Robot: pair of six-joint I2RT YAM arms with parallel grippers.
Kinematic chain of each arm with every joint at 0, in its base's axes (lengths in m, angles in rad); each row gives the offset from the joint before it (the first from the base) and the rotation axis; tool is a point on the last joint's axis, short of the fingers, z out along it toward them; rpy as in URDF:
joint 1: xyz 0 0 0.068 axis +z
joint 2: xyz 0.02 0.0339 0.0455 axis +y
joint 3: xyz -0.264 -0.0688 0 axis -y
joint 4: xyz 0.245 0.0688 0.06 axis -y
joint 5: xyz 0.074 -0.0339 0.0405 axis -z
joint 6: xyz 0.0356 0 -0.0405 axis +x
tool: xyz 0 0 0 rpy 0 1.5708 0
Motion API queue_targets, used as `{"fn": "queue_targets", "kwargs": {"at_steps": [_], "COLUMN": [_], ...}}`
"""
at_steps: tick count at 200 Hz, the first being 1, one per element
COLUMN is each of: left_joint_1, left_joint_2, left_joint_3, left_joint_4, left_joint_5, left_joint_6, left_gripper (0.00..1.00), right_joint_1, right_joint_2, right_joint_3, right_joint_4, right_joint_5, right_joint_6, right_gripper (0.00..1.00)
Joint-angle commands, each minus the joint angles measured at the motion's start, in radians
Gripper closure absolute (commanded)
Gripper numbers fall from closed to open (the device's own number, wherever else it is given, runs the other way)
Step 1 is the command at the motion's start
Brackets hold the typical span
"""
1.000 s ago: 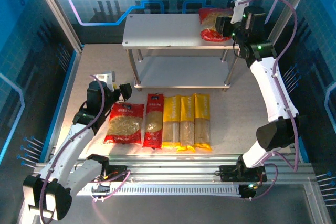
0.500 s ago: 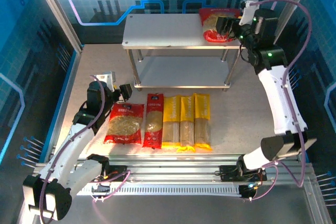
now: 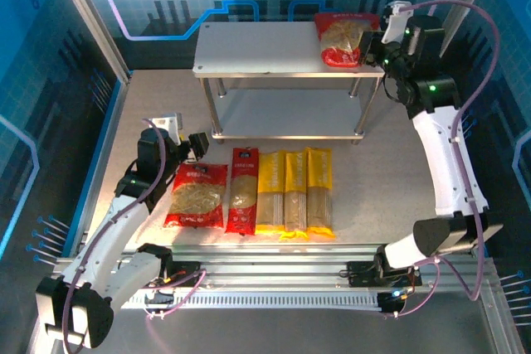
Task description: Place and organize the pasta boxes and bags onto the shelf
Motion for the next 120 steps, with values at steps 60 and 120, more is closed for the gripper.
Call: {"fn": "queue_targets", "kwargs": {"at_steps": [60, 120], "left_joint_1": [-0.006, -0.006], "left_joint_2": [-0.004, -0.003], "left_joint_3": [0.032, 0.029], "left_joint_4": [0.001, 0.004], "left_joint_5": [-0.006, -0.001], "left_joint_6": [0.011, 0.007], "left_gripper": [0.31, 0.31], "right_joint_1": [-0.015, -0.022], "right_joint_2": [0.01, -0.081], "right_joint_3": [-0.022, -0.169], "right_joint_4": [-0.157, -0.174], "right_joint_5": [-0.004, -0.031], "right_joint_6": [0.003, 0.011], "right_gripper": [1.0, 0.98]}}
